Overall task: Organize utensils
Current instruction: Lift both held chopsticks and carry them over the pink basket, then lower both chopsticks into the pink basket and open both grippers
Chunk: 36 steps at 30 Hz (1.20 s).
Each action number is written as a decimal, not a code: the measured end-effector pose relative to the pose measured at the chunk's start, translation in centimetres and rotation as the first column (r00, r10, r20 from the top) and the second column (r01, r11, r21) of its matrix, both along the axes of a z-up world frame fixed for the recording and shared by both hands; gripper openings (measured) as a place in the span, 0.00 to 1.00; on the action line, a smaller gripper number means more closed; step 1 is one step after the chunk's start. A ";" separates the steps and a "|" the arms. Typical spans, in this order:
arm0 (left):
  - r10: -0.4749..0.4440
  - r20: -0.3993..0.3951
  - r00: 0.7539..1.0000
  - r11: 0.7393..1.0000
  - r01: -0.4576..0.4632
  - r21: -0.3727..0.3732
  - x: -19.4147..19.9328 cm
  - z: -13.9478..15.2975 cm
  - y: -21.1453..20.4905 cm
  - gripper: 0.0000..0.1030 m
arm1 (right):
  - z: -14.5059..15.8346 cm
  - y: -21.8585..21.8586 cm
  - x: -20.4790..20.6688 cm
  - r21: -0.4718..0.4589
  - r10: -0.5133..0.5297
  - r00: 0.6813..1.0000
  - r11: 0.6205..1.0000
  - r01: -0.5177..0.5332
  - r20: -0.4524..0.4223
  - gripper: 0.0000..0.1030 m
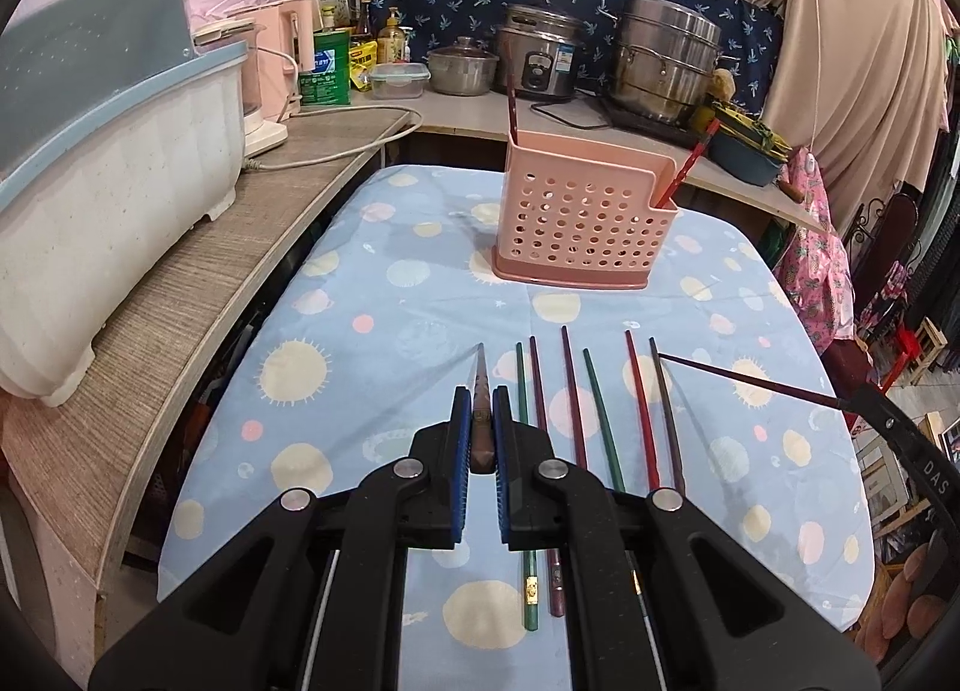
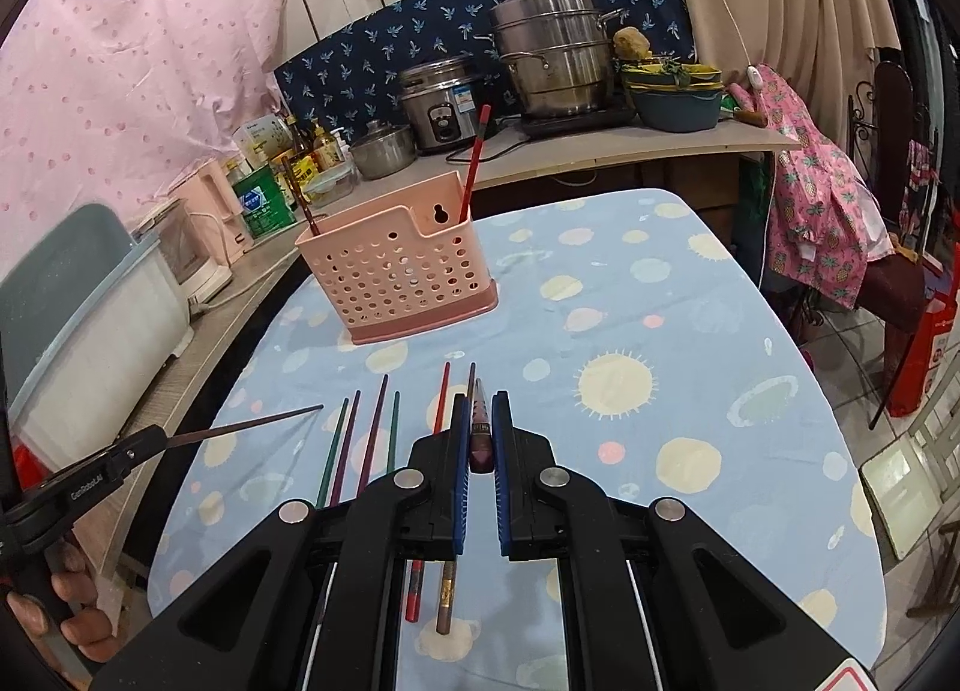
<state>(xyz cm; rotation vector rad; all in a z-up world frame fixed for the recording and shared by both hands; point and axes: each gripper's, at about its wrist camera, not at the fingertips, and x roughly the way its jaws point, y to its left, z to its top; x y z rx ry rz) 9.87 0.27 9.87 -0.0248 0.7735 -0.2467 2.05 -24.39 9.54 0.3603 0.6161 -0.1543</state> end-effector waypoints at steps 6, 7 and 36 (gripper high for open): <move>-0.005 0.022 1.000 1.000 0.005 -0.015 1.1 1.8 -0.2 0.07 | 1.7 -0.5 1.0 -0.004 -0.010 1.000 1.000 0.010 0.027 0.07; -0.004 0.026 1.000 1.000 0.004 -0.020 1.3 2.1 -0.2 0.07 | 2.0 -0.5 1.2 -0.010 -0.008 0.999 1.000 0.009 0.033 0.07; 0.021 0.296 0.955 0.986 0.029 -0.164 13.5 19.1 -4.1 0.07 | 18.5 -4.1 14.3 0.015 -0.007 0.942 1.000 0.002 0.337 0.07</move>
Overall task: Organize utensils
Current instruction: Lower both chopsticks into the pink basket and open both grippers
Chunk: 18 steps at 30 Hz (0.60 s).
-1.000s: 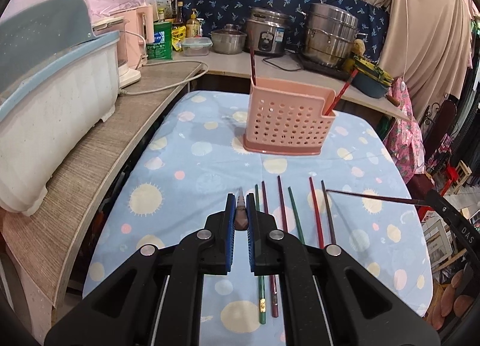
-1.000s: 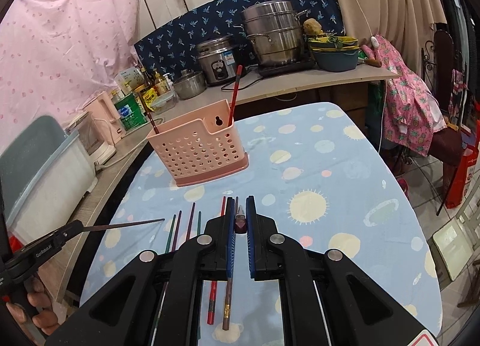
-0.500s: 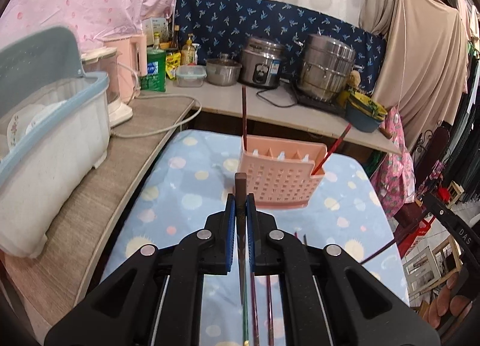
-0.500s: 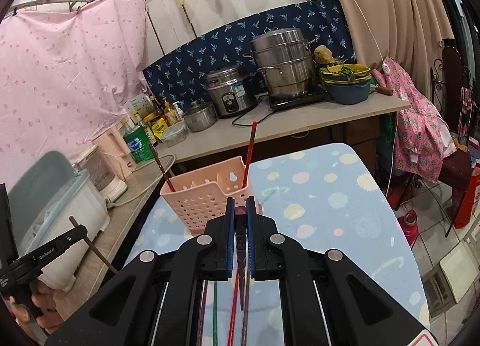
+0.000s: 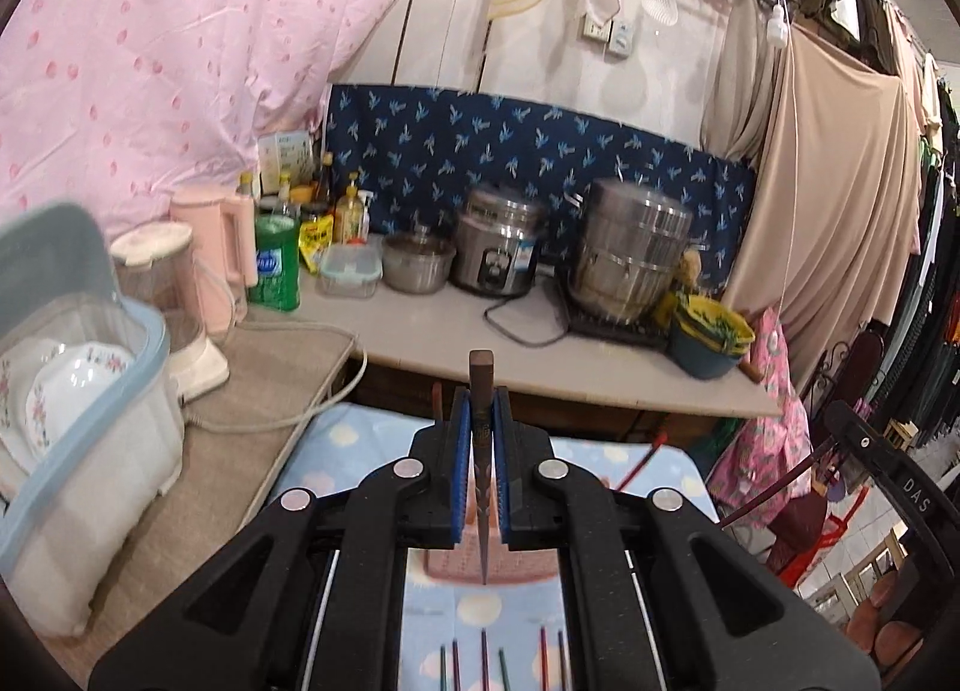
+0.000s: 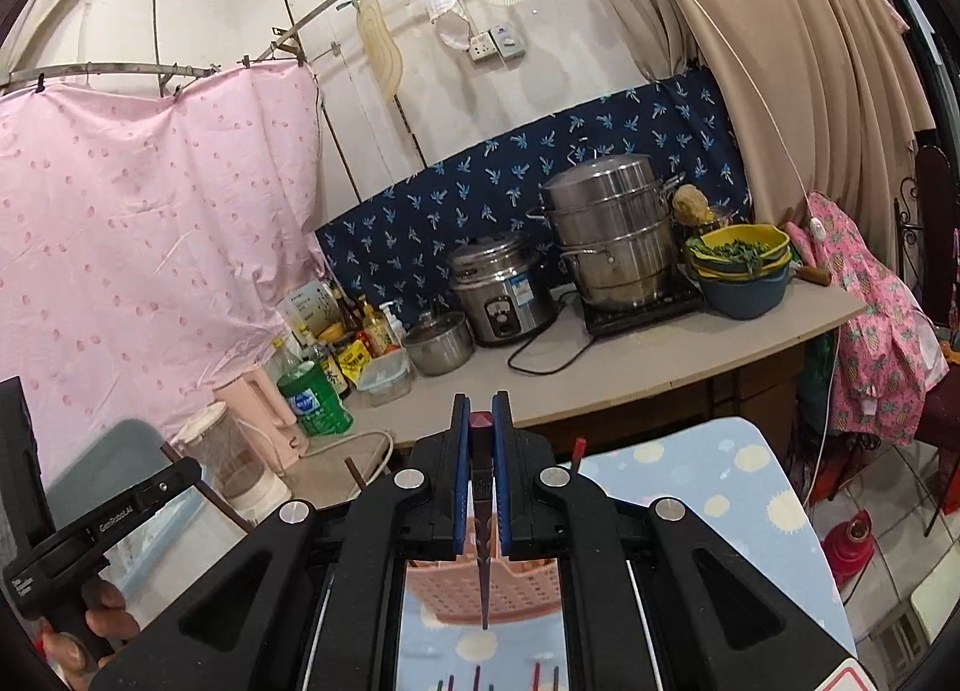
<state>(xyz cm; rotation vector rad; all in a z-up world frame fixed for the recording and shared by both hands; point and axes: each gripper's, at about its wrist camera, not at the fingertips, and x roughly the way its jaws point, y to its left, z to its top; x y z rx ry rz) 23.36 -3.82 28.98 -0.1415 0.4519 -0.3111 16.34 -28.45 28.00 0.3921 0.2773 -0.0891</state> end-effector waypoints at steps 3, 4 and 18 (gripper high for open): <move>0.008 0.034 0.999 1.000 -0.008 -0.005 1.7 1.2 -0.7 0.07 | 0.7 0.1 2.4 0.004 0.005 1.000 1.000 -0.005 0.010 0.07; 0.013 0.041 0.999 1.000 -0.013 -0.004 2.4 1.3 -1.0 0.07 | 0.7 0.1 3.1 0.008 0.008 1.000 1.000 -0.008 0.010 0.07; 0.012 -0.090 0.996 0.999 -0.009 0.037 8.7 -5.5 -2.7 0.07 | -6.2 1.0 10.8 0.028 0.044 0.991 0.999 -0.040 -0.128 0.07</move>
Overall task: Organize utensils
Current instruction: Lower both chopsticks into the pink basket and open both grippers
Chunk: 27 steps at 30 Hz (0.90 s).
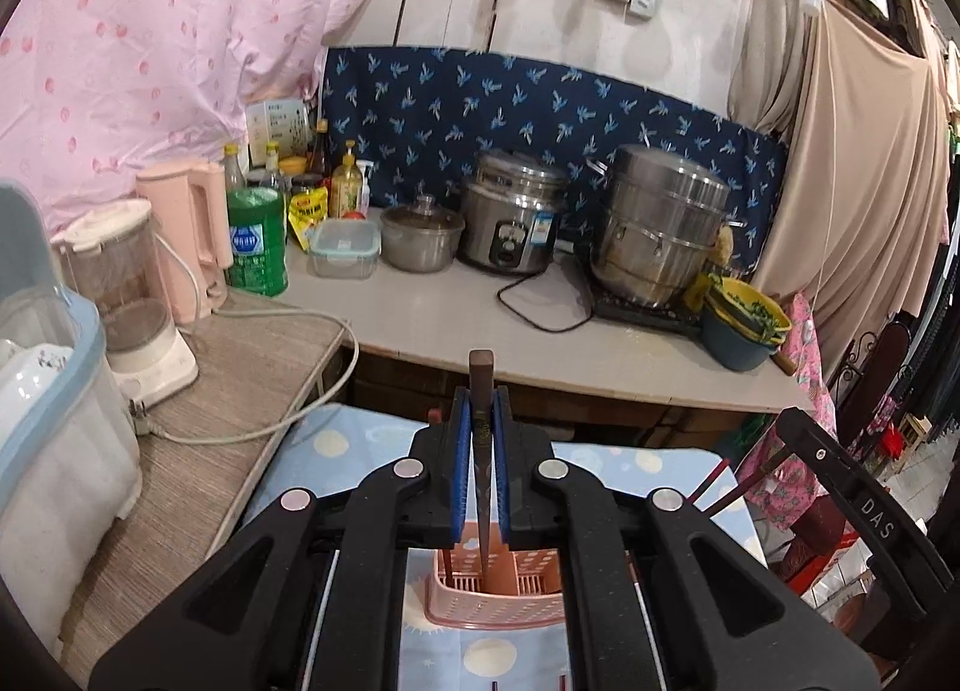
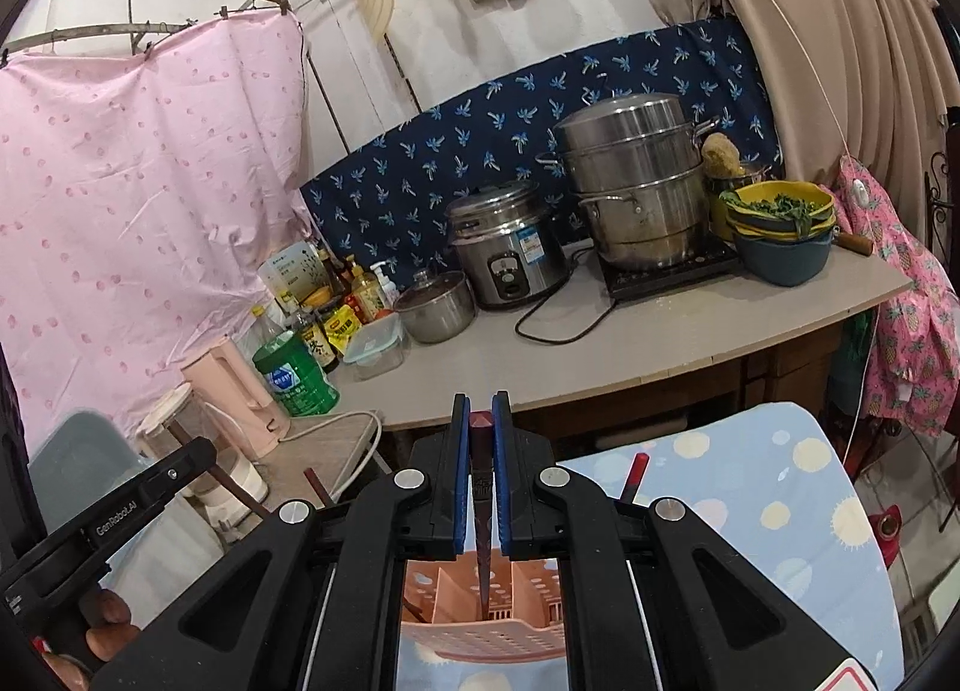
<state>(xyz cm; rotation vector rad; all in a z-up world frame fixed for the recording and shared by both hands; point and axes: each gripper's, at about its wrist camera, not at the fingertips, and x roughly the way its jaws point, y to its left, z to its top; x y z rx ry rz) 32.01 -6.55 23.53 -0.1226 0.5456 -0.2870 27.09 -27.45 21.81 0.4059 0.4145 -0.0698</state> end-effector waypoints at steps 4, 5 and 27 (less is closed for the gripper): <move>-0.005 -0.040 0.999 1.000 0.005 0.000 0.5 -1.7 -0.1 0.07 | -1.8 0.1 0.9 -0.003 0.005 0.999 1.000 -0.005 -0.043 0.07; -0.006 -0.050 0.999 1.000 0.006 0.000 0.6 -2.2 -0.1 0.07 | -2.1 0.1 0.9 -0.003 0.003 0.999 1.000 -0.003 -0.050 0.07; 0.001 -0.060 0.998 1.000 0.000 0.021 -3.7 -3.3 0.8 0.34 | -2.2 -0.4 -5.3 0.037 -0.005 1.000 0.999 0.006 -0.031 0.13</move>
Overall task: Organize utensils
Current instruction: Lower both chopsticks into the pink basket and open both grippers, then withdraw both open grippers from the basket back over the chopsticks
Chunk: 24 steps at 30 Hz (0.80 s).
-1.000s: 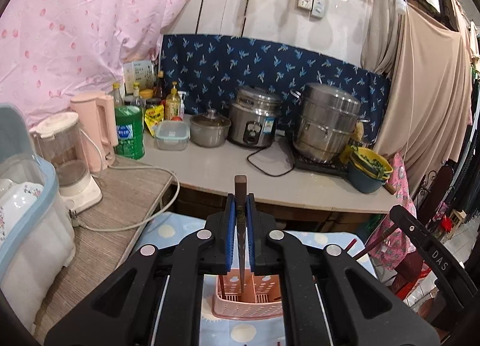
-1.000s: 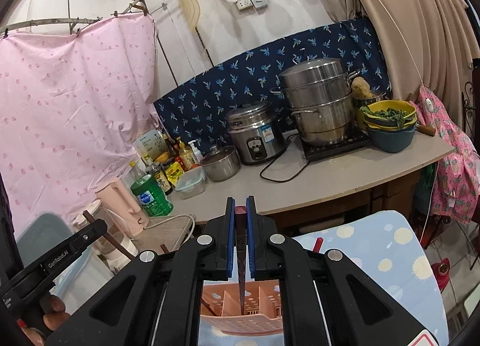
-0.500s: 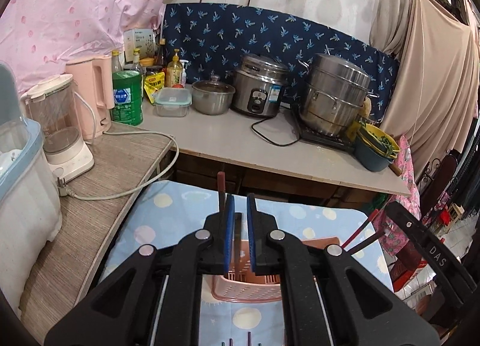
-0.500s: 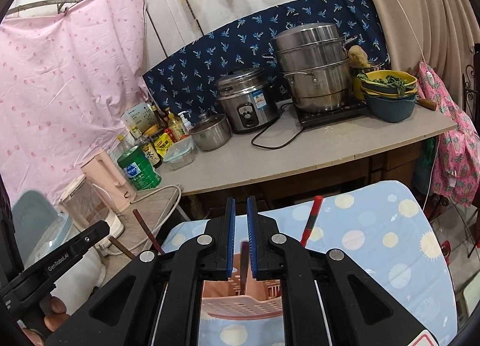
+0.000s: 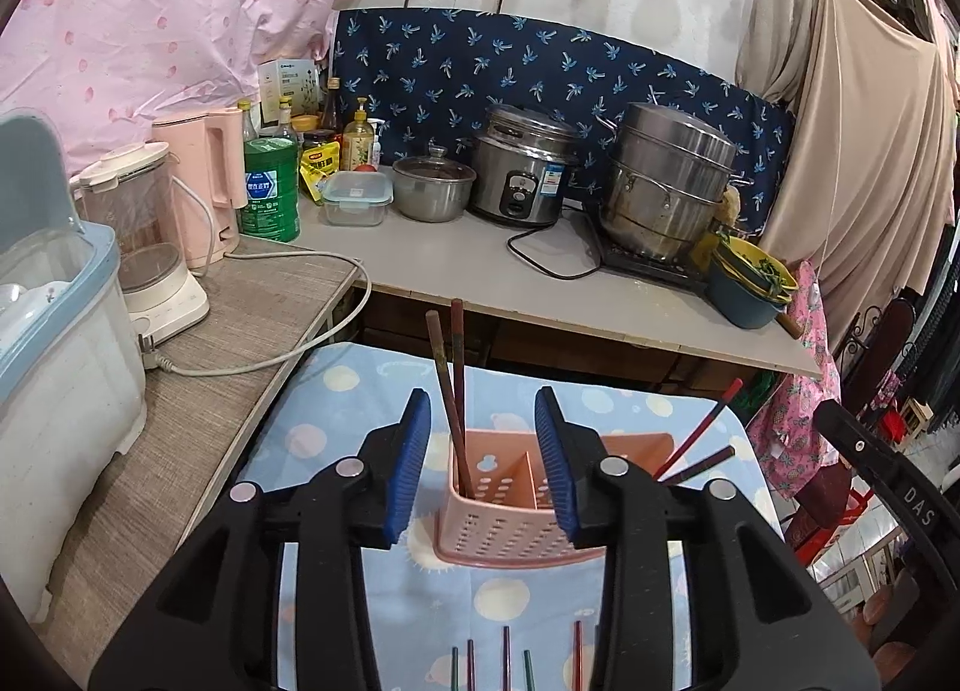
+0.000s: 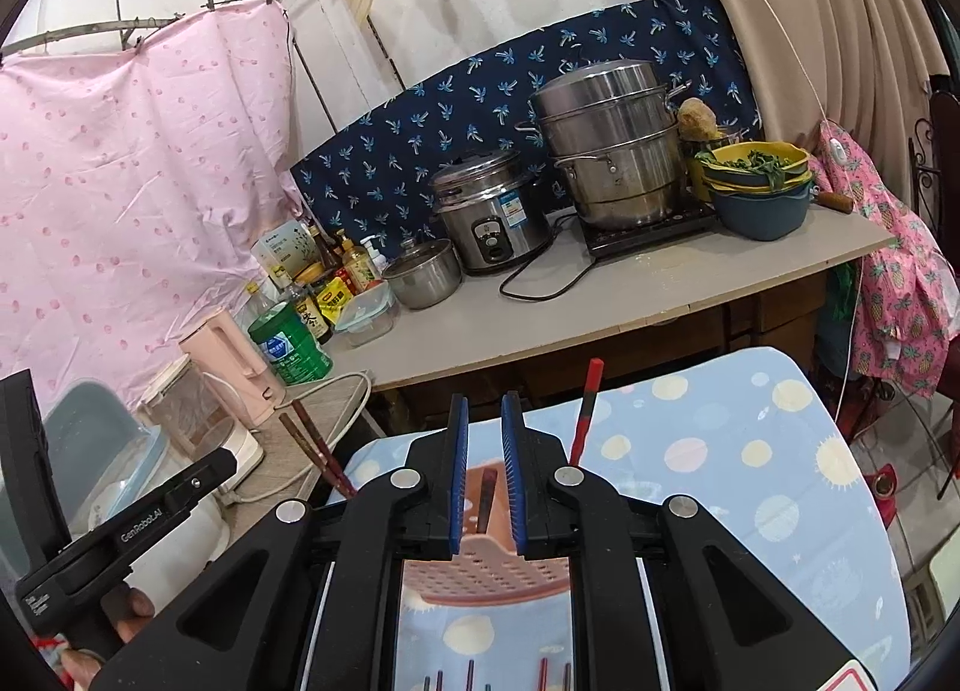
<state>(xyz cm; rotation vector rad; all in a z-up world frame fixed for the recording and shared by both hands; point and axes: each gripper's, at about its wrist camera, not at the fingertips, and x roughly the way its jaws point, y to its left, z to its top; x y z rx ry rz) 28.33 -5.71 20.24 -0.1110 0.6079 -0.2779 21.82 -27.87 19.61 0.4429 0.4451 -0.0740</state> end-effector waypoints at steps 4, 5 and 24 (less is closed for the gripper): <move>-0.008 -0.003 1.000 1.000 0.008 0.022 -1.9 -0.4 0.1 0.34 | -0.4 0.5 -2.1 0.001 0.013 1.000 1.000 -0.013 -0.008 0.13; -0.009 -0.007 1.000 1.000 0.009 0.027 -2.2 -0.6 0.1 0.34 | -0.5 0.7 -2.5 -0.009 0.015 1.000 1.000 -0.015 -0.013 0.13; -0.025 -0.073 0.997 0.993 0.034 0.116 -9.7 -5.4 0.4 0.36 | -5.1 5.2 -10.7 -0.097 0.065 0.992 0.992 -0.076 -0.111 0.13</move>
